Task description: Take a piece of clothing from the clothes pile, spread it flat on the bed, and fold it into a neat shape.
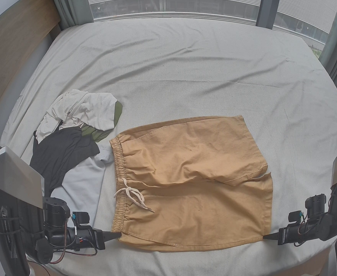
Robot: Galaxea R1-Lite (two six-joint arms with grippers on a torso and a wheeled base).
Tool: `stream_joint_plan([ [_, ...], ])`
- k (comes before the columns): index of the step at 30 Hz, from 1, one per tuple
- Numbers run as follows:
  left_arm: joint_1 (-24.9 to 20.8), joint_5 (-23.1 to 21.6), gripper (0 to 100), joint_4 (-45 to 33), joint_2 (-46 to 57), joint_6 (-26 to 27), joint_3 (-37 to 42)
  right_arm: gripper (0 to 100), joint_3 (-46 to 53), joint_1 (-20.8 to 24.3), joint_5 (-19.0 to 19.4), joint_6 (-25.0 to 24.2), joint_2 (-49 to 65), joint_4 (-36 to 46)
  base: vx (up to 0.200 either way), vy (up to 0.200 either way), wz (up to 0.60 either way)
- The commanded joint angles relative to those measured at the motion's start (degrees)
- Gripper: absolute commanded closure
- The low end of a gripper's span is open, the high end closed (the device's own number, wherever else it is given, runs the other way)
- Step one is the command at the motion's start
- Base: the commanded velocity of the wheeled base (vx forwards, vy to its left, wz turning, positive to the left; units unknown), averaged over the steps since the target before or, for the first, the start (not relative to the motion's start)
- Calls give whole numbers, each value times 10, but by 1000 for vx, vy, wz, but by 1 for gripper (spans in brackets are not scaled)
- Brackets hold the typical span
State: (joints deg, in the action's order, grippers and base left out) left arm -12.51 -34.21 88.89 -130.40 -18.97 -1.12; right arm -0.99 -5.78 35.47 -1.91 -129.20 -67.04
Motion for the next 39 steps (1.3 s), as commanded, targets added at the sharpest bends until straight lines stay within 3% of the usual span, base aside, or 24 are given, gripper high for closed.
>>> stream_joint_plan([
  [1,4,3,100,-7,42,-12,11,100,10,7,0,3,111,69,0,0,0],
  [11,3,5,100,-69,76,-19,11,100,10,21,-1,5,163,141,0,0,0],
  [18,12,5,100,-137,73,24,11,100,10,35,-5,5,163,172,0,0,0],
  [39,16,4,100,-143,67,33,11,100,10,46,-18,4,187,244,0,0,0],
])
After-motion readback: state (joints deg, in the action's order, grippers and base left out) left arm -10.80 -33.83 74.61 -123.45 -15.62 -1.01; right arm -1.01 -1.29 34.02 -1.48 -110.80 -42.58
